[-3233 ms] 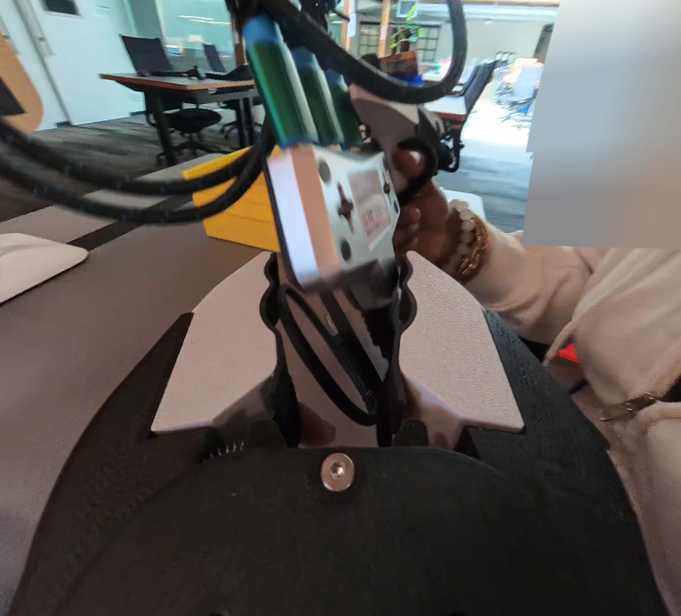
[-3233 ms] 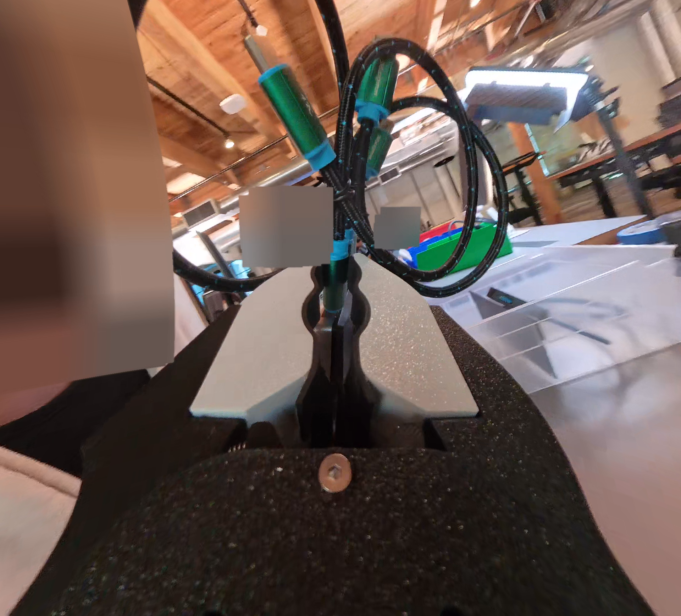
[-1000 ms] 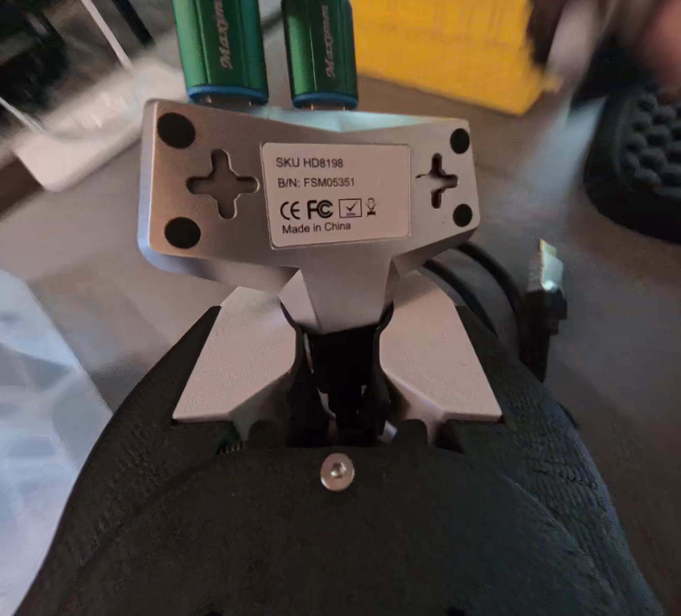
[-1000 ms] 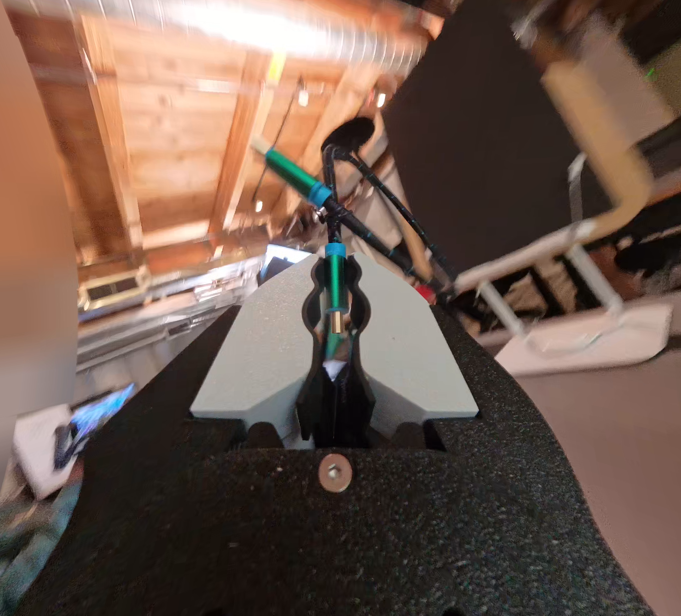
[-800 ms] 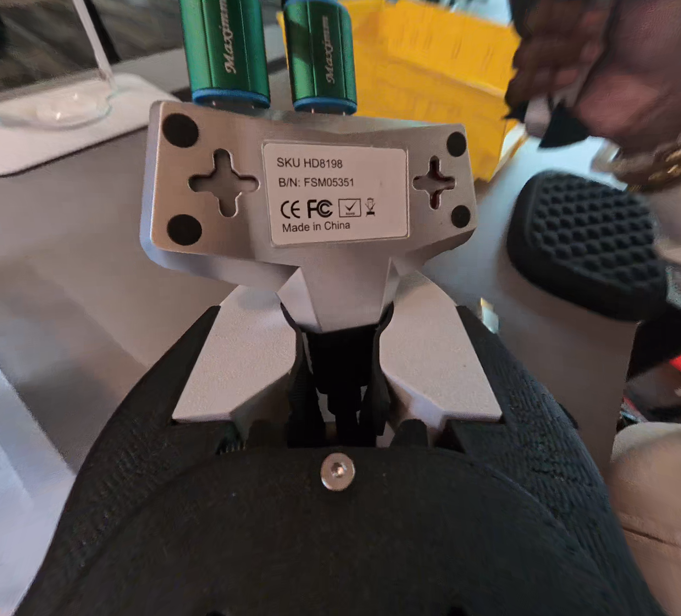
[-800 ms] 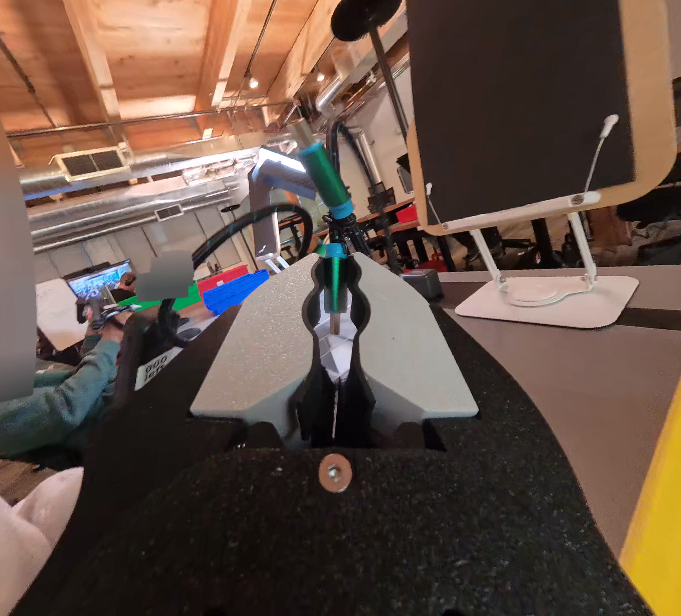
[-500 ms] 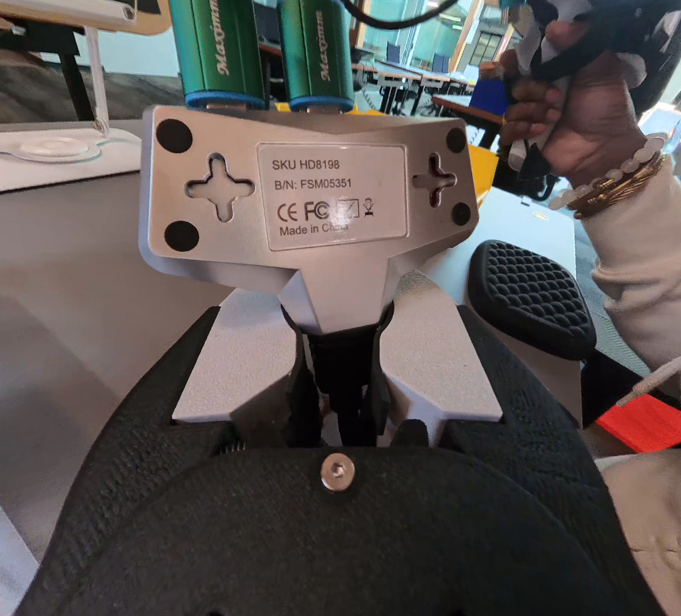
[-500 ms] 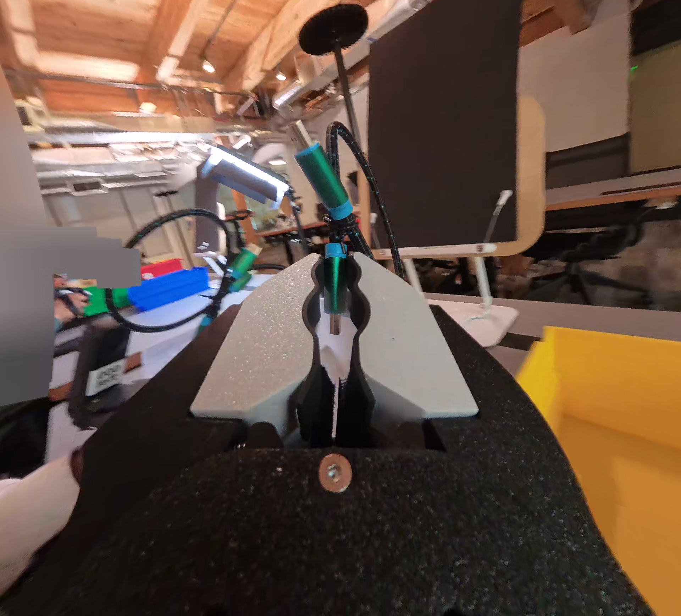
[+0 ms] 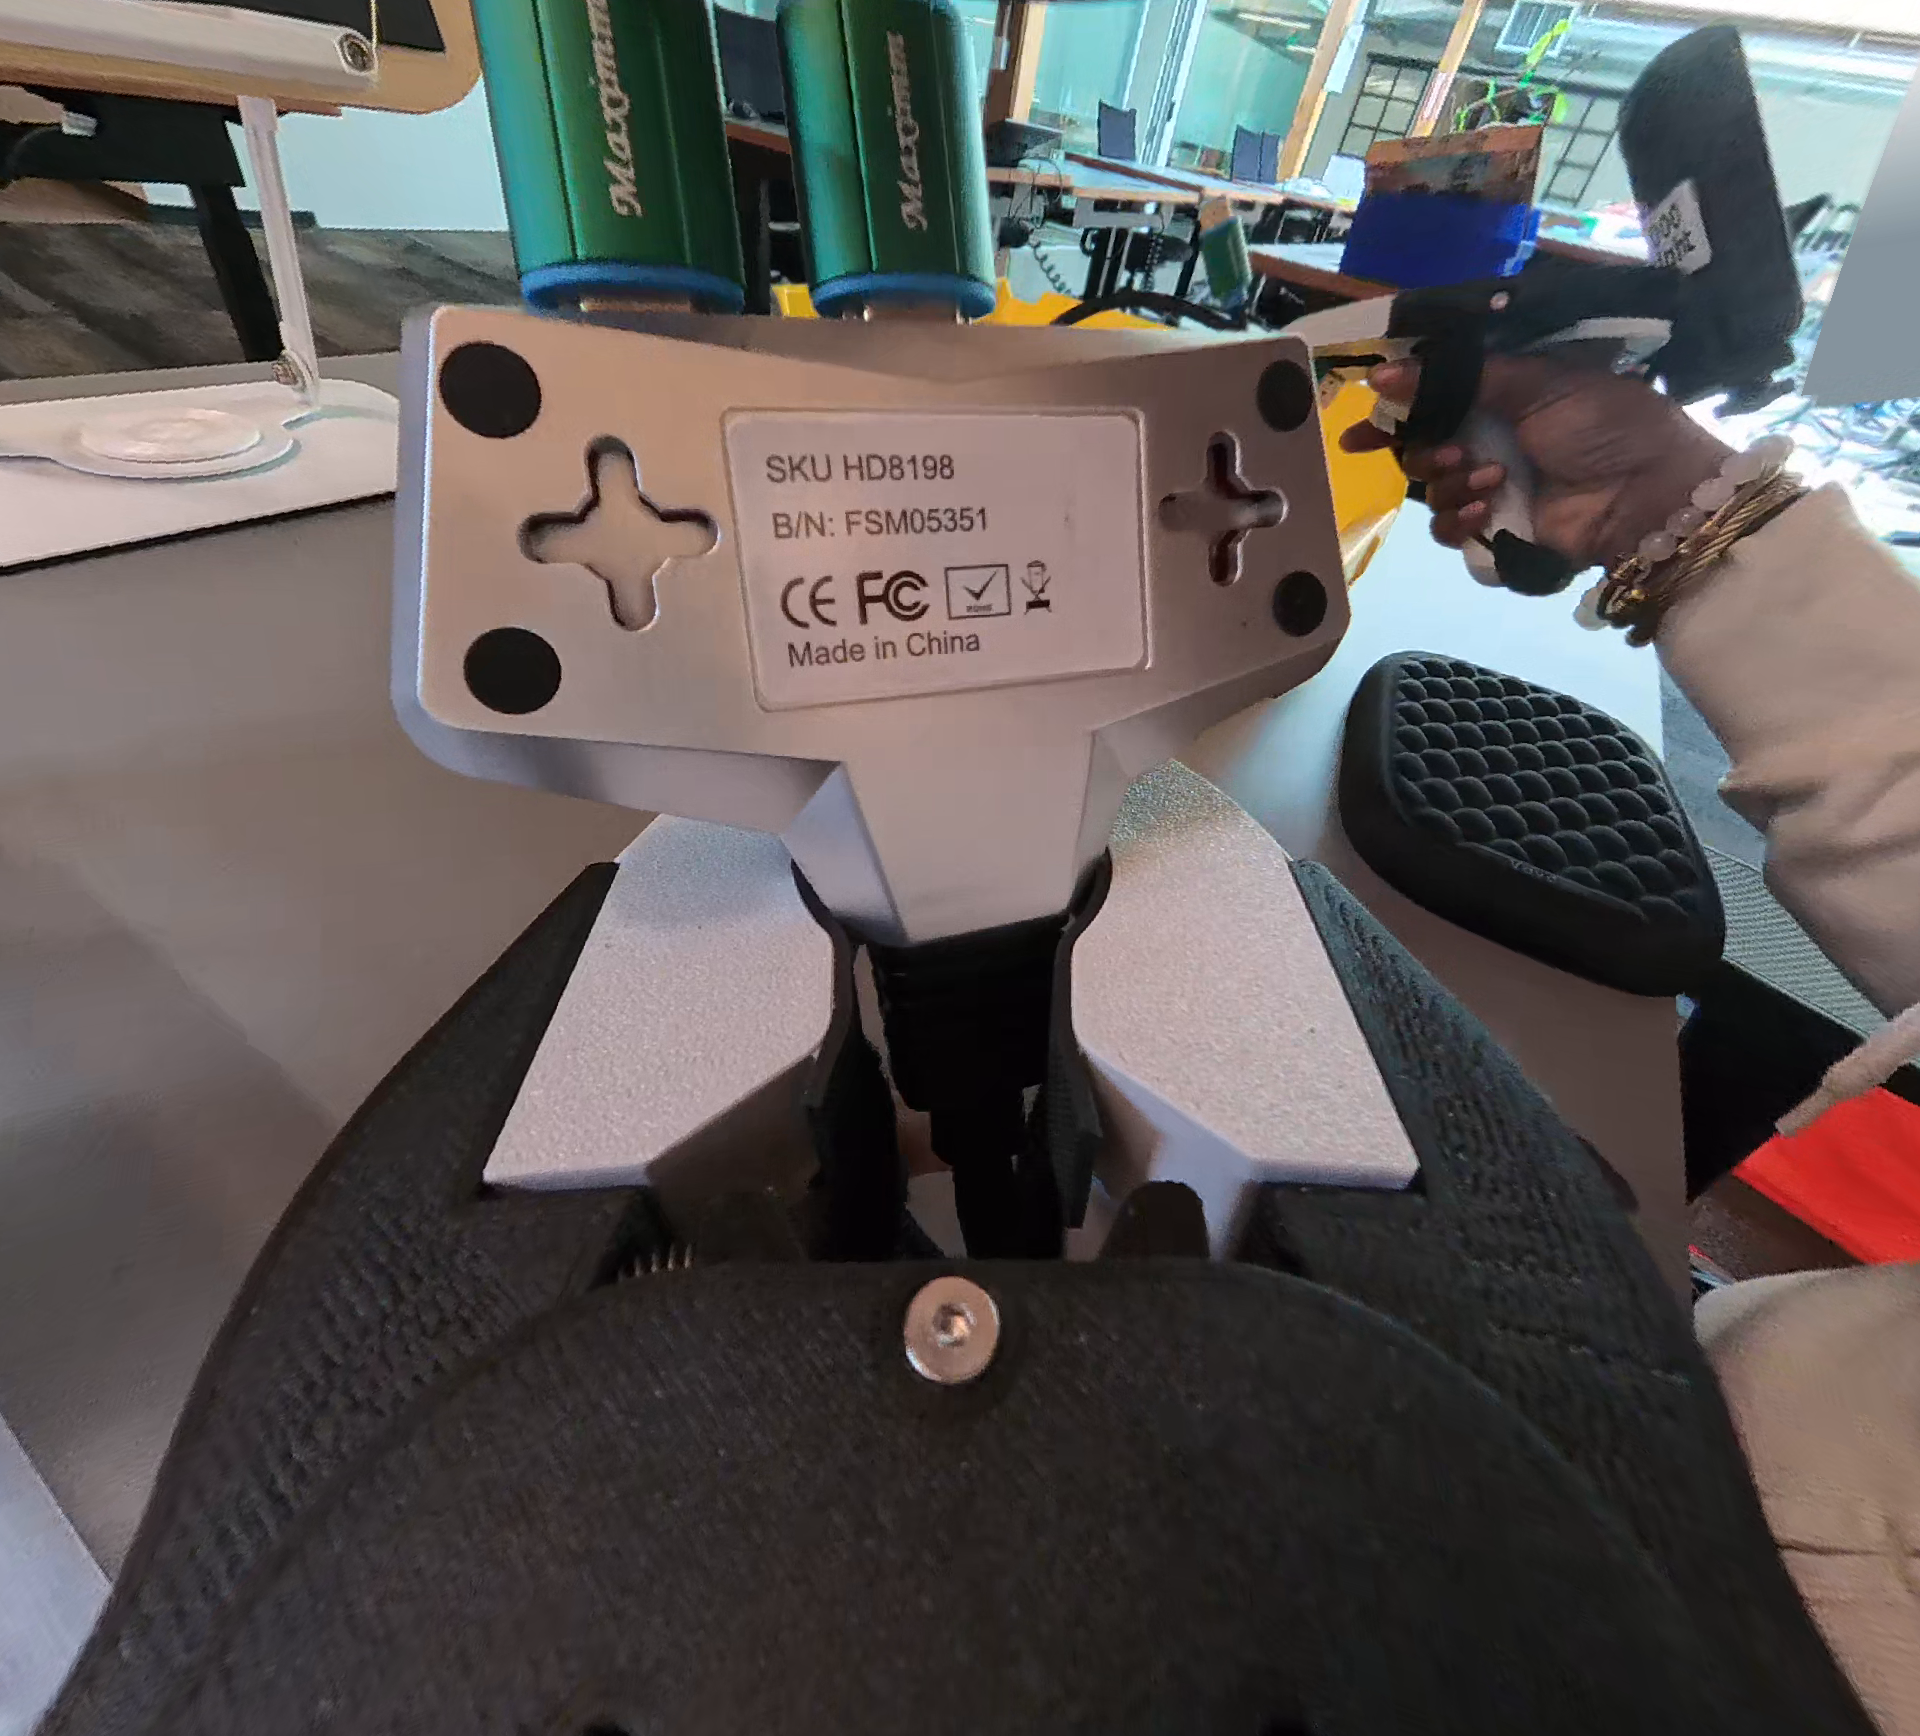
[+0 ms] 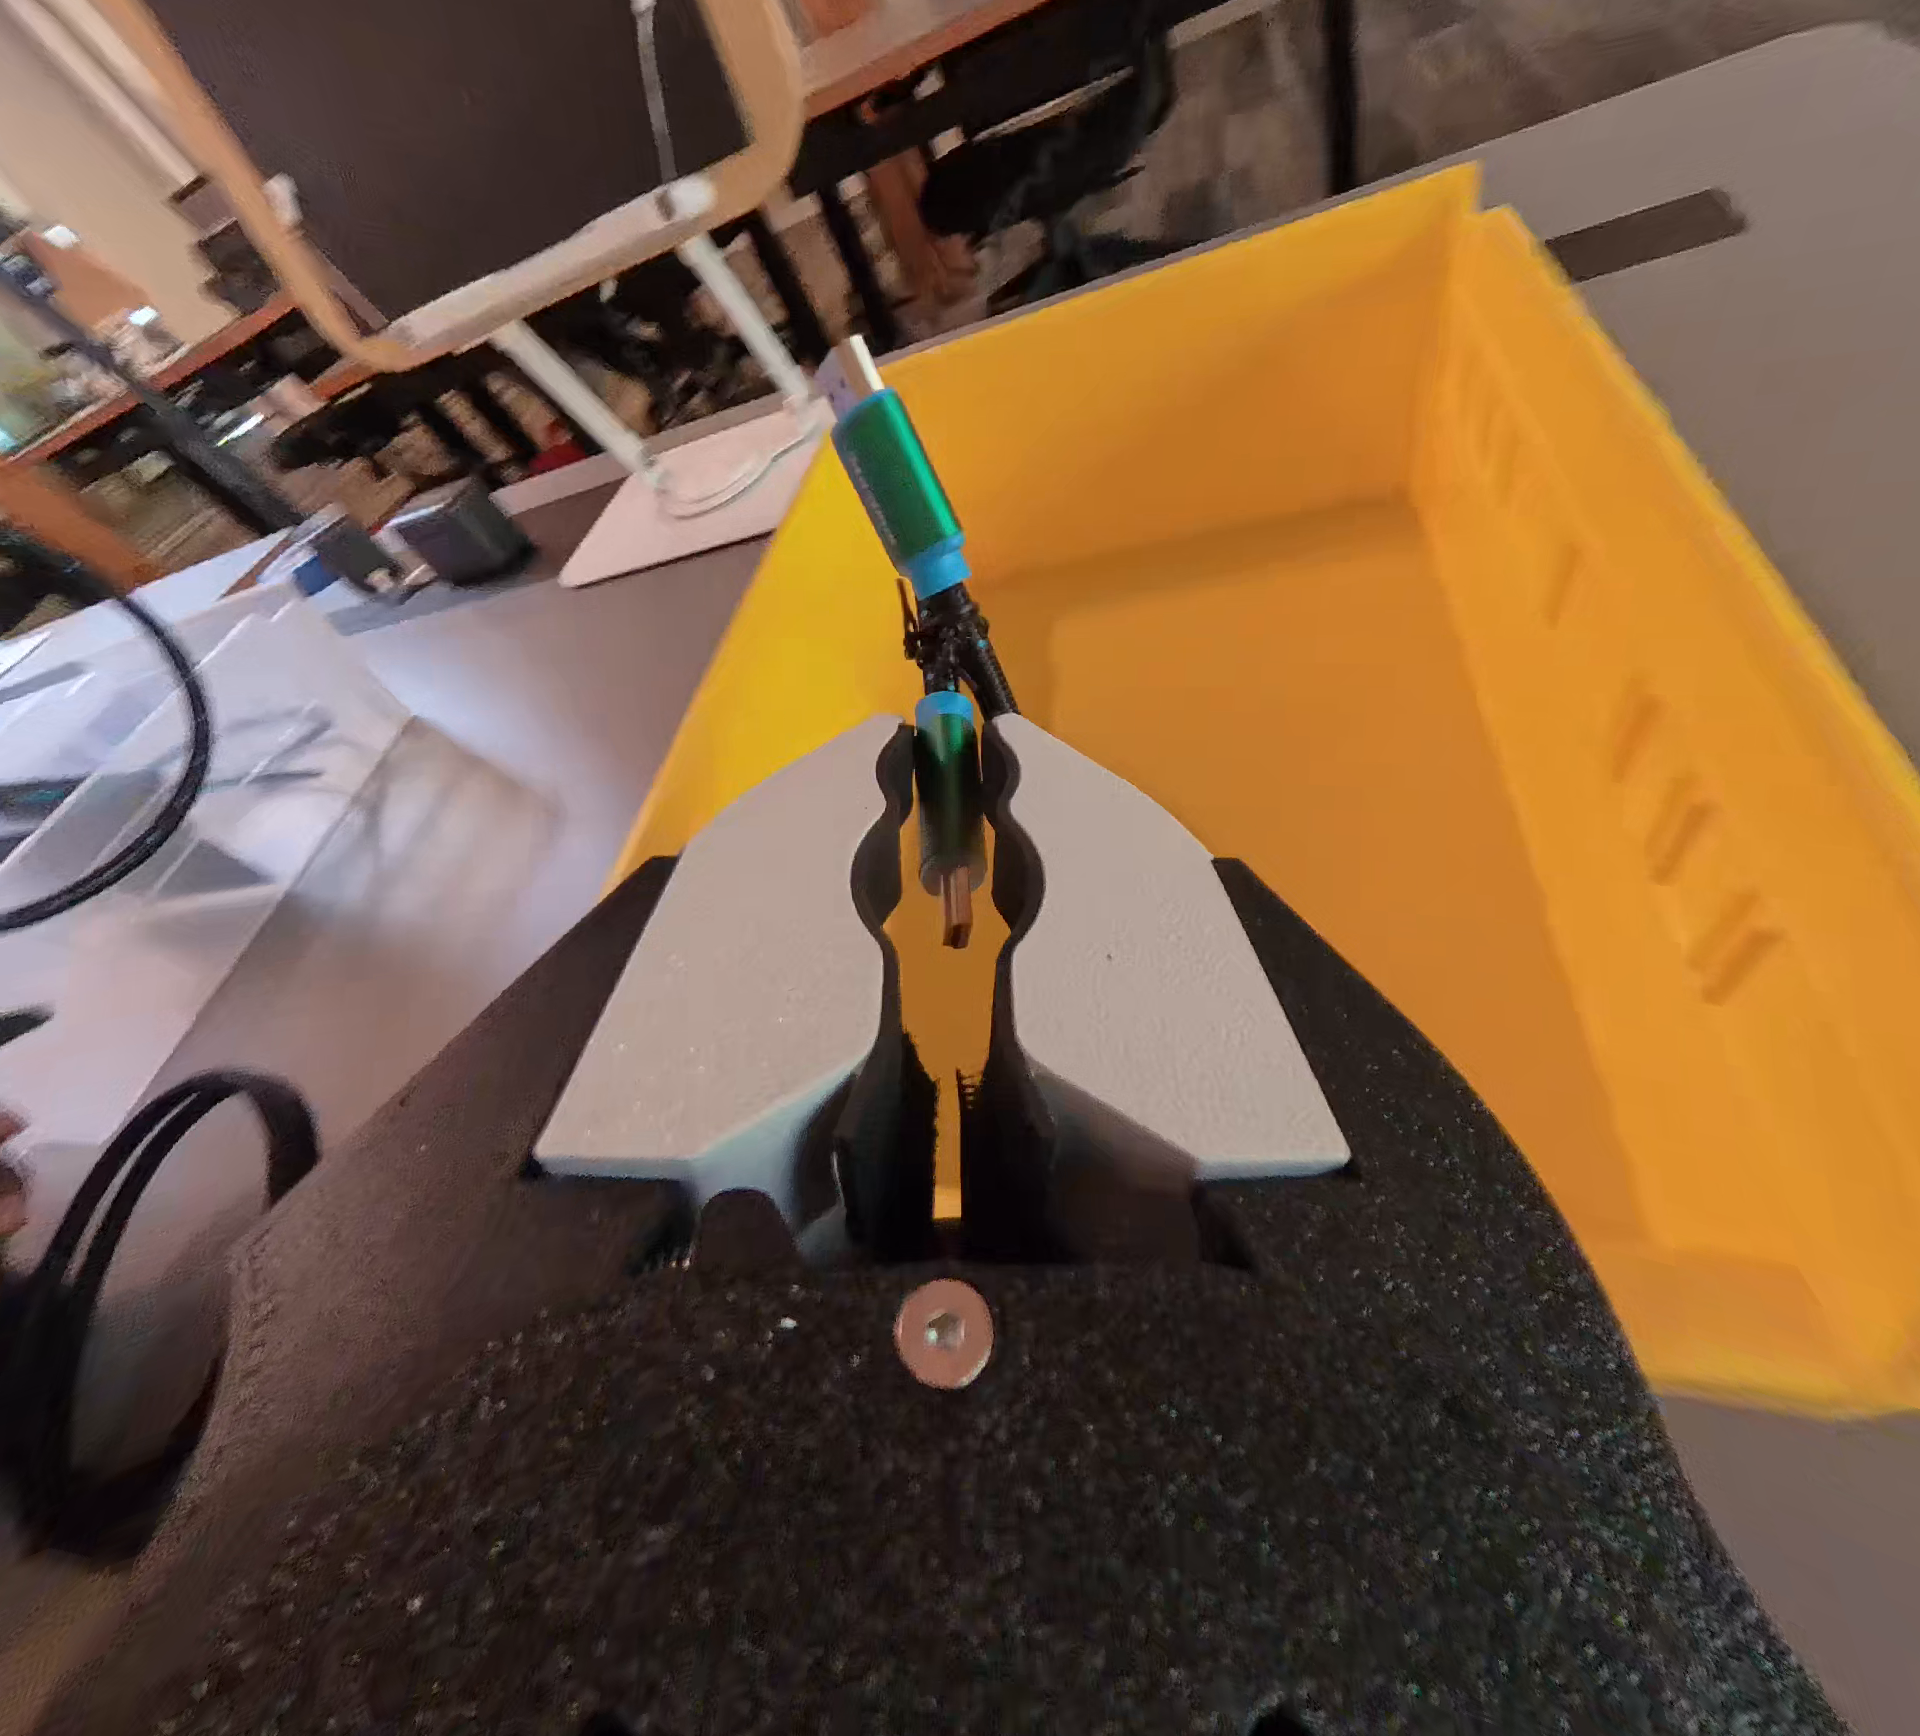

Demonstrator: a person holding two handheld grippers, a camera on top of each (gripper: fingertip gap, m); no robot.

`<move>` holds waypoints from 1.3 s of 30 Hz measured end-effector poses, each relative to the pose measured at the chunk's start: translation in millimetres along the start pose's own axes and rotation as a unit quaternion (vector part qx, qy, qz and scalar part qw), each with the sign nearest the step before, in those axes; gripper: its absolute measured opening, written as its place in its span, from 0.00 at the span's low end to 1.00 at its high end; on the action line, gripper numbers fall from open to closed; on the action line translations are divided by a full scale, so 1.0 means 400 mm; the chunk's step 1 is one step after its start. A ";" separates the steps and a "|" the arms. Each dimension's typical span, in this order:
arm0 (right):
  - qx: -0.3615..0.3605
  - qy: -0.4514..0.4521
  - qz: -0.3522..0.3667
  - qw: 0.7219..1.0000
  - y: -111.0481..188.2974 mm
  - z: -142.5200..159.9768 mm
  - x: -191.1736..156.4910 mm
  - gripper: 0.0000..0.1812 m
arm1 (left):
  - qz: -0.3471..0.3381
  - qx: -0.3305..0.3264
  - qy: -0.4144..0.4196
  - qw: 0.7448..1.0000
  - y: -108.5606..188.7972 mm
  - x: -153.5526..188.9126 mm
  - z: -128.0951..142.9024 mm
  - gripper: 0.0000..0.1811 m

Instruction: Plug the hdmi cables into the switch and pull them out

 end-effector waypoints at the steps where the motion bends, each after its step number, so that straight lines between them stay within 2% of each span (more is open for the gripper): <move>1: 0.014 0.005 0.022 1.000 0.007 -0.008 0.013 0.08 | -0.004 -0.002 -0.002 1.000 -0.001 -0.001 0.001 0.20; 4: 0.029 0.052 0.081 0.995 0.028 -0.038 0.030 0.23 | -0.009 -0.003 -0.005 1.000 -0.002 -0.001 0.002 0.20; 8: 0.007 0.122 0.122 0.985 0.043 -0.057 0.025 0.28 | -0.010 0.000 -0.004 1.000 -0.001 -0.002 0.001 0.20; 10: 0.014 0.152 0.105 0.983 0.042 -0.066 -0.005 0.26 | -0.014 0.000 -0.006 1.000 -0.001 -0.002 0.001 0.20; 12: 0.030 0.165 0.041 0.985 0.030 -0.071 -0.063 0.21 | -0.024 -0.004 -0.011 1.000 -0.004 -0.003 0.003 0.20; 16: 0.037 0.135 -0.162 0.977 -0.017 -0.049 -0.232 0.17 | -0.048 -0.015 -0.026 0.998 -0.011 -0.005 0.009 0.20; 19: 0.004 0.076 -0.309 0.948 -0.067 0.012 -0.367 0.17 | -0.059 -0.022 -0.039 0.997 -0.016 -0.004 0.013 0.20; 22: -0.033 0.043 -0.427 0.903 -0.118 0.095 -0.491 0.14 | -0.050 -0.022 -0.050 0.997 -0.015 0.005 0.015 0.20; 26: -0.024 -0.015 -0.508 0.861 -0.176 0.146 -0.592 0.11 | -0.034 -0.019 -0.068 0.997 -0.013 0.019 0.016 0.20; 30: -0.052 -0.032 -0.524 0.849 -0.215 0.179 -0.633 0.12 | -0.040 -0.025 -0.089 0.995 -0.016 0.026 0.022 0.20; 35: -0.050 -0.033 -0.510 0.858 -0.238 0.186 -0.643 0.09 | -0.069 -0.045 -0.151 0.985 -0.031 0.039 0.040 0.20; 39: -0.037 -0.021 -0.501 0.864 -0.237 0.186 -0.630 0.07 | -0.080 -0.051 -0.168 0.981 -0.037 0.039 0.043 0.20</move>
Point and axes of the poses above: each gripper's, where its closed fingertips meet, y back along the fingers, z out of its underside, x = y × z across the jaws, the point moved 4 cm from there along y, back along the fingers, and after that the axes turned 14 degrees about -z, right-handed, at the moved point
